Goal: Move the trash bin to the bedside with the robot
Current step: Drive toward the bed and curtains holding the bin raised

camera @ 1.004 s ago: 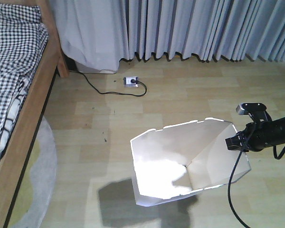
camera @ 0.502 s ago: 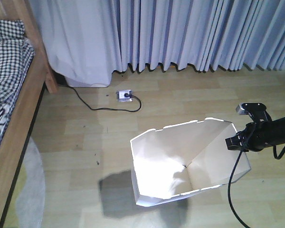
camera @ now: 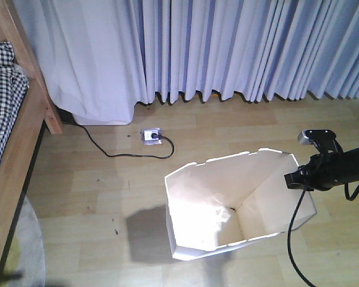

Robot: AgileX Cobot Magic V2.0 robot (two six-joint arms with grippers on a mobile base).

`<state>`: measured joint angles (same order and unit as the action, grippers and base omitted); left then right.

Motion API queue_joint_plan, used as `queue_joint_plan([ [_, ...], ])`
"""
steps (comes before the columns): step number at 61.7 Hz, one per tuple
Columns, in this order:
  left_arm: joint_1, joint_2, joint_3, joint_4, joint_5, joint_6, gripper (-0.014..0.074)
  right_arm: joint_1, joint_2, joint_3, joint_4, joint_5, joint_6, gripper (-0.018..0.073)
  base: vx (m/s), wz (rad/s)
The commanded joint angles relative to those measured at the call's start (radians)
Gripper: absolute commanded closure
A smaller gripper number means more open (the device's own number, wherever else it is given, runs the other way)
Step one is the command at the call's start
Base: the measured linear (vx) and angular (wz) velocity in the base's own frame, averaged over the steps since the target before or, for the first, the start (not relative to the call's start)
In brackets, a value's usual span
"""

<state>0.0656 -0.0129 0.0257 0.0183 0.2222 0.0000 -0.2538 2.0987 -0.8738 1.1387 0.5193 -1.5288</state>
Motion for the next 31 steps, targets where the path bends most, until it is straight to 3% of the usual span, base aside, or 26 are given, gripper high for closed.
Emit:
queue_joint_plan([
  [1,0.0,-0.014,0.019,-0.004,-0.071,0.0,0.0603,-0.004,-0.071,-0.021,0.088,0.162,0.019,0.0566,0.24,0.03],
  [31,0.0,-0.014,0.019,-0.004,-0.071,0.0,0.0603,-0.004,-0.071,-0.021,0.088,0.162,0.019,0.0566,0.24,0.08],
])
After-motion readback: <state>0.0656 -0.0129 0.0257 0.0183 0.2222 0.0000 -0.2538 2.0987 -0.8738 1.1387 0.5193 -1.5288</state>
